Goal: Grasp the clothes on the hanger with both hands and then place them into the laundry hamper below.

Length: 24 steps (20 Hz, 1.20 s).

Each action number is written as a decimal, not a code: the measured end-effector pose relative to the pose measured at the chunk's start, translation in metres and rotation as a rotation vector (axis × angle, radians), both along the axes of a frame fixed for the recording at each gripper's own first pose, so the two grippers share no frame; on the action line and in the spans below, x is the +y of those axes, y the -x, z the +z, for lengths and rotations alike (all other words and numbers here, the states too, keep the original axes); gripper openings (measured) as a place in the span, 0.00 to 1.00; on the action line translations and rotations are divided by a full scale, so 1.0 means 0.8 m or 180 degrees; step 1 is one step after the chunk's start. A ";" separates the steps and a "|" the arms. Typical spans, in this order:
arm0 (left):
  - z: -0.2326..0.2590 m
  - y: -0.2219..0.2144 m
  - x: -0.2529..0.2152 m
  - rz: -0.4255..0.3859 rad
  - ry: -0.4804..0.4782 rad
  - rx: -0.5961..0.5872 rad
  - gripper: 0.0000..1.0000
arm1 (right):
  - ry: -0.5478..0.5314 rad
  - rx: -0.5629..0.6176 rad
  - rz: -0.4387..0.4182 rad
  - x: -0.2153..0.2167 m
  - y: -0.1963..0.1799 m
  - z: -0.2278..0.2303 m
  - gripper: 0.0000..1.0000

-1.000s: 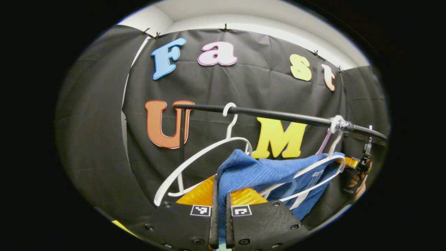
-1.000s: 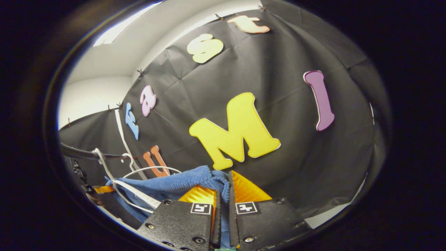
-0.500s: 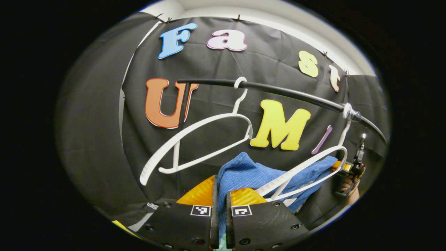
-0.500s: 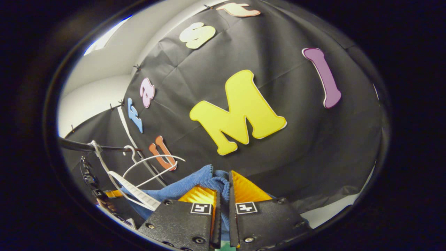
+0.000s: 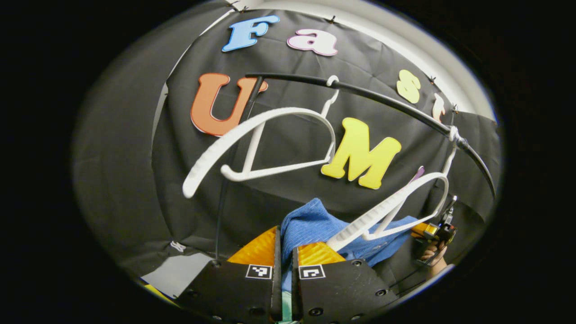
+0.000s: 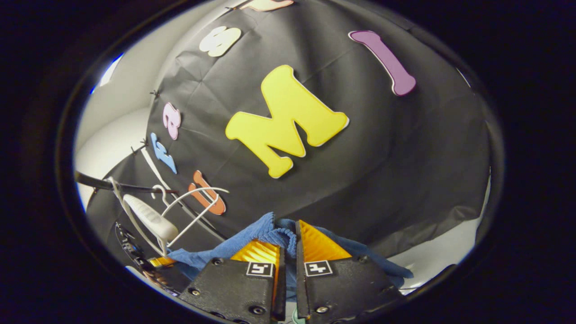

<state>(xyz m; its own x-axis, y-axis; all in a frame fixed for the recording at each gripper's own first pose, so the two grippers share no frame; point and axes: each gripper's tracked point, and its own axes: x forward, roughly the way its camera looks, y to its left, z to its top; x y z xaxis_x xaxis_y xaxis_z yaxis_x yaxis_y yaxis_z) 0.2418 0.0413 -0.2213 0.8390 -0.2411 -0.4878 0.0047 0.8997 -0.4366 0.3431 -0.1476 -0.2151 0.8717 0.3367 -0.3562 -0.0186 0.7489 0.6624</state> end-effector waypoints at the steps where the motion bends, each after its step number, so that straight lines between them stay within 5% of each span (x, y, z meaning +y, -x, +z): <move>1: -0.007 0.007 0.000 -0.0002 -0.0027 0.0025 0.07 | 0.0010 0.0048 0.0000 0.000 0.008 -0.008 0.12; 11: -0.047 0.084 0.007 -0.0024 -0.0144 0.0185 0.08 | 0.0195 0.0233 0.0122 0.025 0.081 -0.043 0.12; 17: -0.034 0.119 -0.032 -0.0257 -0.0287 0.0090 0.08 | 0.0144 0.0274 0.0200 0.068 0.135 -0.045 0.12; 24: 0.011 0.138 -0.097 -0.0625 -0.0292 -0.0137 0.08 | 0.0179 0.0217 0.0658 0.149 0.180 -0.024 0.12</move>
